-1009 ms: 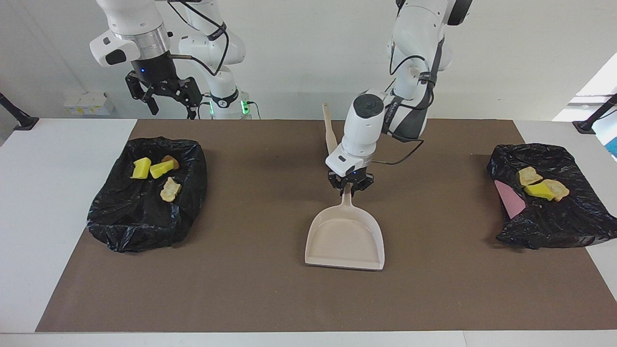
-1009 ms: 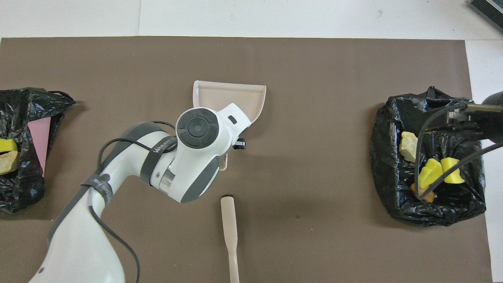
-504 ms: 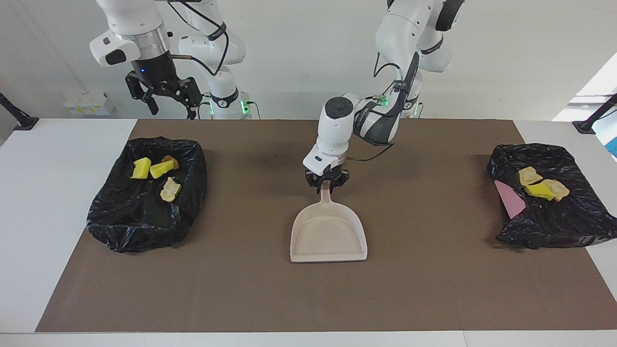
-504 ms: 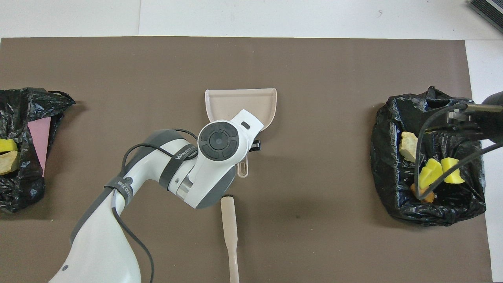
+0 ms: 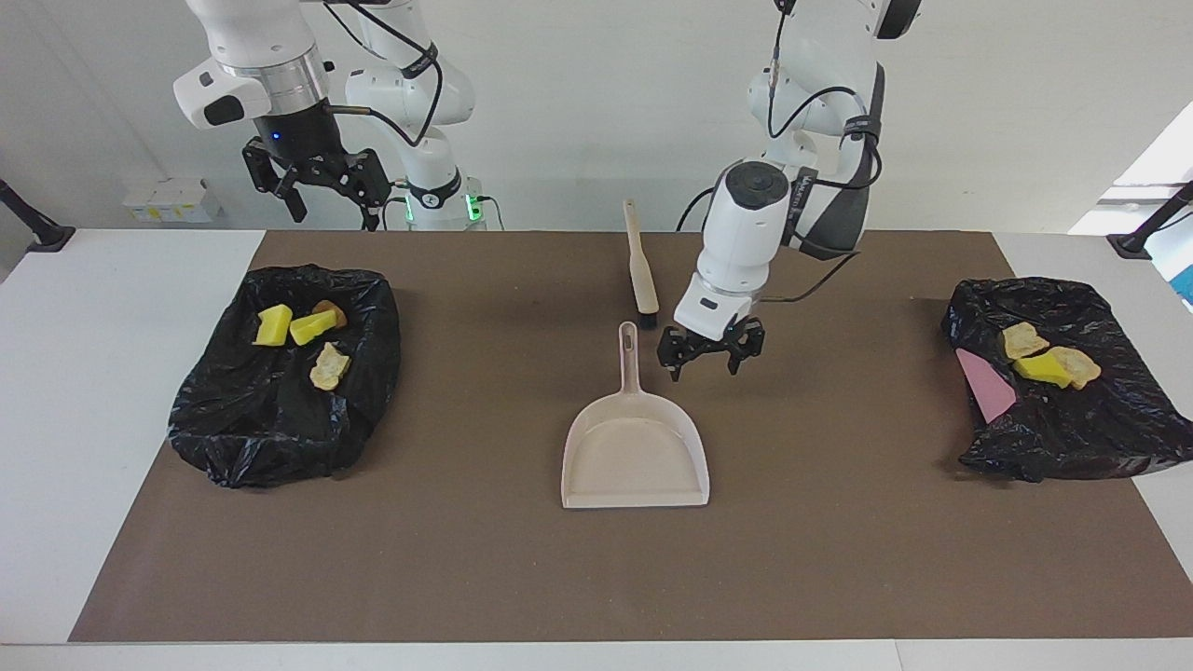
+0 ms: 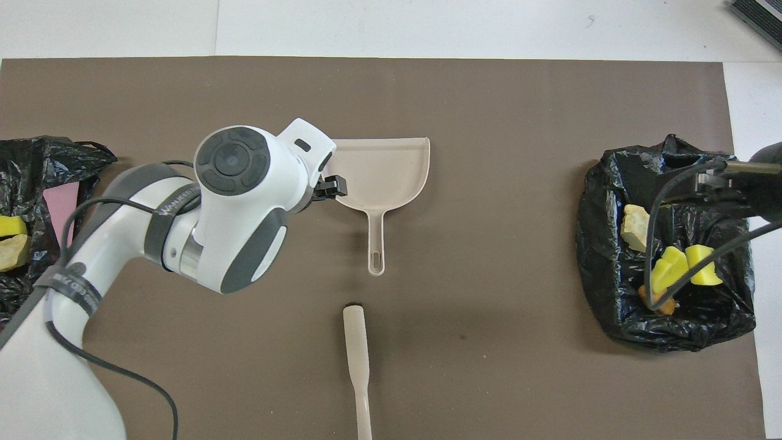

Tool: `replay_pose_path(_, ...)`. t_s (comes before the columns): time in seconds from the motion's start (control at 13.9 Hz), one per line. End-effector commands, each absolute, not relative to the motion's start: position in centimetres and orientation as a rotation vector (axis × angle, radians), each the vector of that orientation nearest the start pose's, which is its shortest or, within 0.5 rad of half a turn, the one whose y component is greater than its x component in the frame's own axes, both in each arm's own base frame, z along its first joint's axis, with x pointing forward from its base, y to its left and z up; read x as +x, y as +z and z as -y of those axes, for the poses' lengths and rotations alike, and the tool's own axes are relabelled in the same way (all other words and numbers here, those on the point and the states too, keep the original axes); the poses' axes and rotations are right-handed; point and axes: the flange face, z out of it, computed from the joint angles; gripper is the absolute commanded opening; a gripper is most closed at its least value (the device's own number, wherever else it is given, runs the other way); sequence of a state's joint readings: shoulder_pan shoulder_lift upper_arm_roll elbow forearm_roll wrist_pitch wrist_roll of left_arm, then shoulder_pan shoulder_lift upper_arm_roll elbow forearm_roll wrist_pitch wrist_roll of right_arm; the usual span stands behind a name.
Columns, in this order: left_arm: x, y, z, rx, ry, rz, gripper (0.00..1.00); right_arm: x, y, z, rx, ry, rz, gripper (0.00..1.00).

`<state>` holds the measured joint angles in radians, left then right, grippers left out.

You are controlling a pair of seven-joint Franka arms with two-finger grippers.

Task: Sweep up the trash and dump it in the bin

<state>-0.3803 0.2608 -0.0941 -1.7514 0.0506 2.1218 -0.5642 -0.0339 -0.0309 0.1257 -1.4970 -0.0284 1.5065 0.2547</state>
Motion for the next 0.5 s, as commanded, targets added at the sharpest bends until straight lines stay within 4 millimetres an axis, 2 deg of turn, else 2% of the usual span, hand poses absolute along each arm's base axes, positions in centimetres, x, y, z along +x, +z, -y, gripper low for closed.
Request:
replay_pose_path(0.0,59.8,45.1,24.3,-3.167,-0.136,0.055,1.0,53.6,67.2,-4.2,-3.159,-0.065,-0.237,1.0)
replay_pose_path(0.22,61.9,47.4,17.9,-3.19,-0.093,0.034,1.0,53.6,67.2,-4.2,-3.159,-0.065,-0.237,1.0)
replay_pose_path(0.43,62.3,50.3,12.0,-3.218,-0.116,0.0,1.0,53.6,67.2,-4.2,-3.159,-0.065,-0.237,1.0)
